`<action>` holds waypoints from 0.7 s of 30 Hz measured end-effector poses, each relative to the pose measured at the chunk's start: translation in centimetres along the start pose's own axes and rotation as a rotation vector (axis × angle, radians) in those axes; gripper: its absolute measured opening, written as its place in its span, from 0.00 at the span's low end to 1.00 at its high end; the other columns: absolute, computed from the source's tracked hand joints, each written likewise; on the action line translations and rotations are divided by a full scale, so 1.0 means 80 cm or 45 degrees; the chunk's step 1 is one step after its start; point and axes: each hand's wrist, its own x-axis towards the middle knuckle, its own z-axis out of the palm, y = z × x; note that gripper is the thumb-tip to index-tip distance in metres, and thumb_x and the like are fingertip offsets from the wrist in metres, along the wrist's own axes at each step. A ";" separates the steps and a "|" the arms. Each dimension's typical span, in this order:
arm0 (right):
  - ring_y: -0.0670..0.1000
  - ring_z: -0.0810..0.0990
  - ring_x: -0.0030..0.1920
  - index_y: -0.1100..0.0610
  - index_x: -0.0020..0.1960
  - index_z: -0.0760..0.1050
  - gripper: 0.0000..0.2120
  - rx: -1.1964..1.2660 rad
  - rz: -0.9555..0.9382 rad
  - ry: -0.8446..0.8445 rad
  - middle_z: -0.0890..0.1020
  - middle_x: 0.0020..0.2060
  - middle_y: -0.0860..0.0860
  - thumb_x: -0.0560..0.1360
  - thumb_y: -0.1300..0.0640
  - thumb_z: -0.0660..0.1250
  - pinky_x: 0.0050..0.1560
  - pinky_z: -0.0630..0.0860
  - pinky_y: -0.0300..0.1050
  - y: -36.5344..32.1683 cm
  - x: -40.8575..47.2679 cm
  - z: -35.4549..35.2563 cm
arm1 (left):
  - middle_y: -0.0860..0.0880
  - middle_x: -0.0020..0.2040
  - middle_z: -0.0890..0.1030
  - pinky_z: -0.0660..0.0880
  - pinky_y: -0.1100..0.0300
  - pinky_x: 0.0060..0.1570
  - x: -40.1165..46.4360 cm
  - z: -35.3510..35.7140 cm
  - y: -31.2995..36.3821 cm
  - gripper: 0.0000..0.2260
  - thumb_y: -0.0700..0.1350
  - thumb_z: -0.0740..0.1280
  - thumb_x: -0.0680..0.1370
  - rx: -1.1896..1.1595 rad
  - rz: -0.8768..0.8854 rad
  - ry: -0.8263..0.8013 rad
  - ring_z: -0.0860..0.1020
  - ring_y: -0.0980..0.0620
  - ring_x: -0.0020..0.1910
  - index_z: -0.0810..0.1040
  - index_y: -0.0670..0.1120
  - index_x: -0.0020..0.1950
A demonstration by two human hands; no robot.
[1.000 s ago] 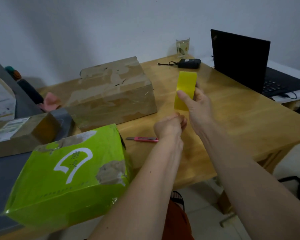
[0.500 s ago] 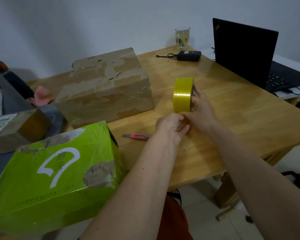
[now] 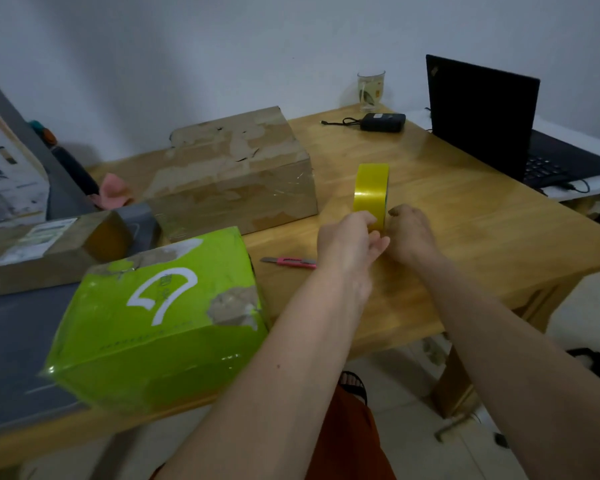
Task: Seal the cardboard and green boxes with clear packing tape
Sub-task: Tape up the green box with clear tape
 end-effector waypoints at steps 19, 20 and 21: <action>0.50 0.72 0.65 0.48 0.65 0.71 0.25 0.912 -0.020 -0.690 0.73 0.65 0.45 0.75 0.34 0.60 0.71 0.65 0.53 -0.177 -0.165 0.056 | 0.43 0.58 0.83 0.76 0.49 0.57 -0.082 -0.329 0.122 0.15 0.58 0.68 0.76 0.691 0.360 0.368 0.82 0.47 0.52 0.82 0.47 0.52; 0.49 0.72 0.66 0.48 0.69 0.69 0.29 0.946 -0.013 -0.762 0.71 0.68 0.43 0.75 0.33 0.61 0.71 0.65 0.53 -0.182 -0.169 0.058 | 0.44 0.55 0.84 0.77 0.49 0.54 -0.083 -0.338 0.114 0.17 0.60 0.66 0.76 0.493 0.266 0.232 0.84 0.48 0.49 0.83 0.48 0.53; 0.46 0.73 0.64 0.47 0.71 0.66 0.28 0.994 -0.045 -0.807 0.70 0.67 0.39 0.76 0.35 0.61 0.69 0.68 0.50 -0.187 -0.175 0.057 | 0.46 0.52 0.85 0.78 0.50 0.49 -0.083 -0.344 0.107 0.17 0.60 0.64 0.76 0.374 0.241 0.134 0.85 0.49 0.47 0.83 0.50 0.54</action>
